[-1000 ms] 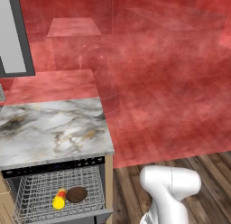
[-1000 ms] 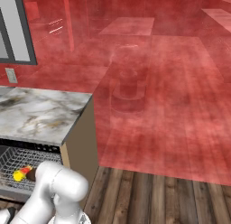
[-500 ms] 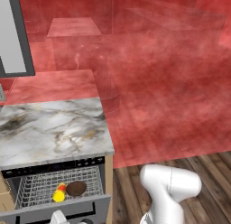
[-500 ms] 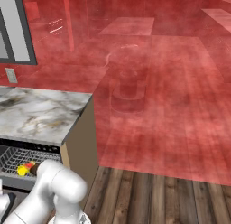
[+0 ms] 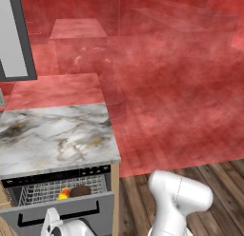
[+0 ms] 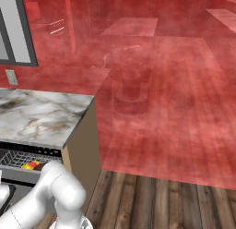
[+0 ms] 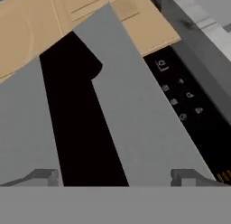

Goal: Pick up the cup and bowl from the counter, place them in the dishwasher, and close the dishwasher door.

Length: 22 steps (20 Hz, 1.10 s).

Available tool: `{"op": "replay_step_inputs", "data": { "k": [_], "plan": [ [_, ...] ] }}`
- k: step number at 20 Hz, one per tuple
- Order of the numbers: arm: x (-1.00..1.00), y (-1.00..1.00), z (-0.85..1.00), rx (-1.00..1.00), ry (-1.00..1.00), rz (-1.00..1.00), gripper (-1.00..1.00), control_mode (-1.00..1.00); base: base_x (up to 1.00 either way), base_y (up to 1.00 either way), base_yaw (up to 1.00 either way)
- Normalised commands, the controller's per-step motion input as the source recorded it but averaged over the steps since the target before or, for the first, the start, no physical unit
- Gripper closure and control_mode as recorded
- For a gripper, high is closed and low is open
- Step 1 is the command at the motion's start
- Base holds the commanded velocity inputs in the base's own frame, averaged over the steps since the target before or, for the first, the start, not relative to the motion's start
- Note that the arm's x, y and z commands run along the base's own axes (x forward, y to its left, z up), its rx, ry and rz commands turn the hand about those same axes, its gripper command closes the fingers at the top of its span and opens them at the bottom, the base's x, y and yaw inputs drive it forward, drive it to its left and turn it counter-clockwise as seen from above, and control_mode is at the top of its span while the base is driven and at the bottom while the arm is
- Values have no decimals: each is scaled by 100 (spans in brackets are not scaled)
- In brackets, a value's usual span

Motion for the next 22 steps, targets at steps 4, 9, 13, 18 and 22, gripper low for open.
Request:
{"op": "replay_step_inputs", "data": {
  "k": [4, 9, 13, 18, 22],
  "plan": [
    [73, 0, -39, 0, -3, 0, -100, -100, 0, 0, 0],
    [65, 0, -43, 0, -3, 0, -100, -100, 0, 0, 0],
    [70, 0, -46, 0, -5, 0, -100, -100, 0, 0, 0],
    [70, -3, -51, 0, -5, 0, -100, -100, 0, 0, 0],
    [48, 0, -47, 0, -4, 0, -100, -100, 0, 0, 0]
  ]
}}
